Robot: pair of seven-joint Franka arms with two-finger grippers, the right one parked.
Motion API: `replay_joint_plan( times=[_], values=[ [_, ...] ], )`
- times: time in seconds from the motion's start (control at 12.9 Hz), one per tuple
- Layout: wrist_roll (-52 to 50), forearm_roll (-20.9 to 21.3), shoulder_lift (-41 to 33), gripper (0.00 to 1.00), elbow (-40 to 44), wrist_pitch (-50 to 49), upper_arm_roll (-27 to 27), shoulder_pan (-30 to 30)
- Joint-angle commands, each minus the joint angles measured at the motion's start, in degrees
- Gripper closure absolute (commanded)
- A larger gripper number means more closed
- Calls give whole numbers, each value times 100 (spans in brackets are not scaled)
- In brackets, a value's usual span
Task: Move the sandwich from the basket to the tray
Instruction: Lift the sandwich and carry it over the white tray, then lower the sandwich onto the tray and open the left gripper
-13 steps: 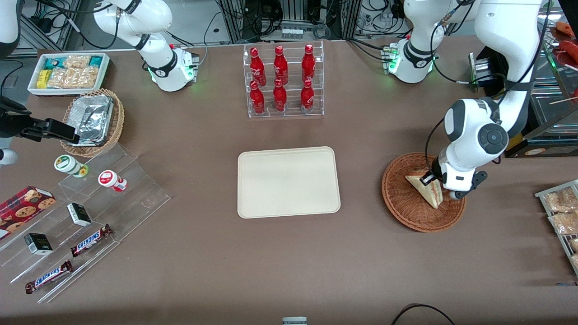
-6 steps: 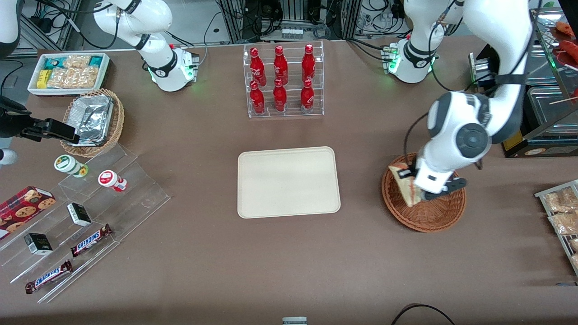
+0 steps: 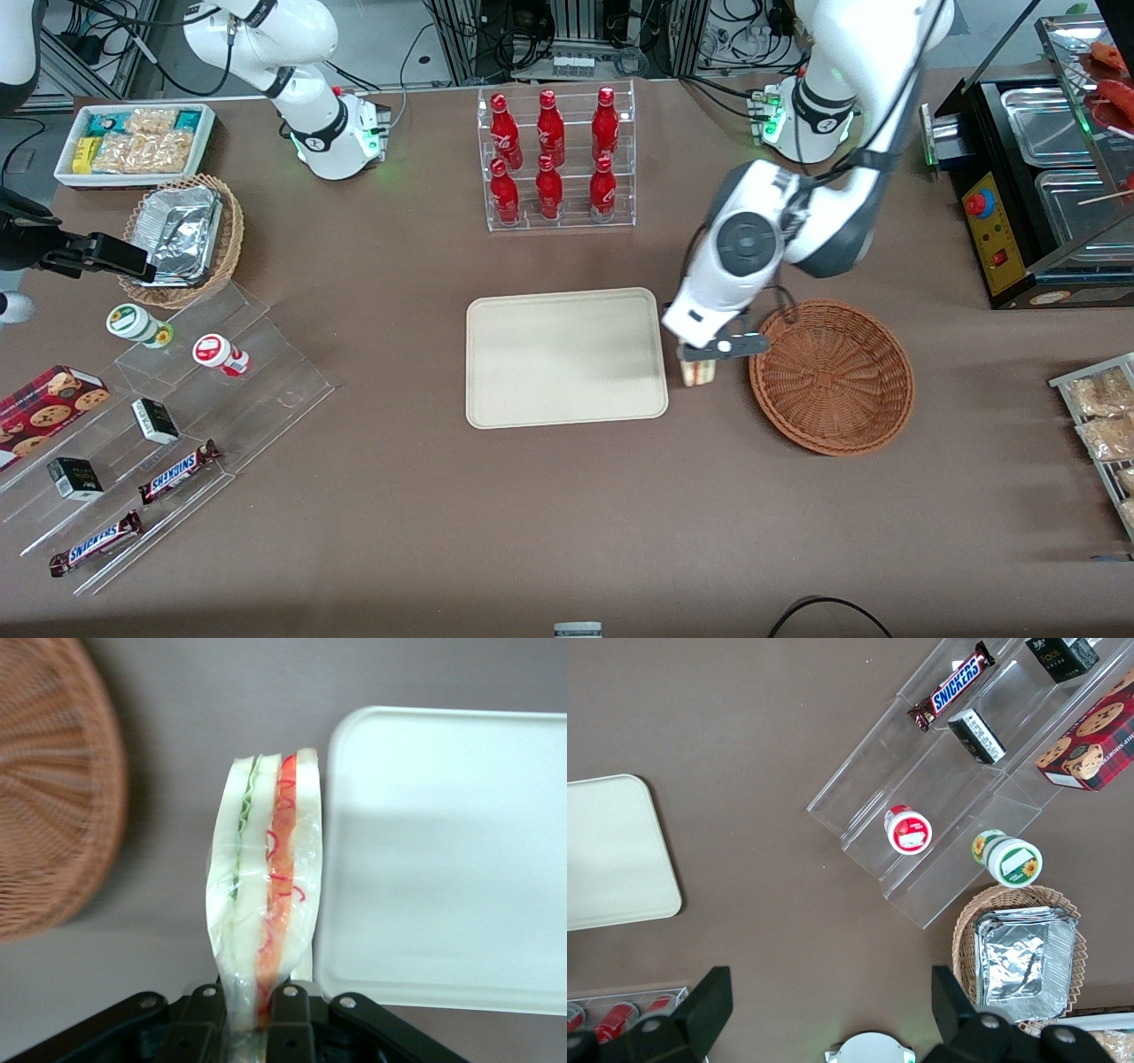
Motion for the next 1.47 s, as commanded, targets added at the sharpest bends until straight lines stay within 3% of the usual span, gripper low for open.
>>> replay_joint_plan(
  times=[0.0,0.23,0.7,1.24,1.32,1.4],
  values=[
    [-449,-75,961,100,1173,-56,83,-466],
    [-1010,-171,1586,100,1931,-30,83,-852],
    [-1565,-163,2325,100,2670,393,91,-1310],
    [-1970,-145,2537,100,2793,366,100,-1433],
    [-1979,-145,2546,96,2794,366,91,-1443],
    [-1988,-154,2546,13,2794,375,100,-1434]
  ],
)
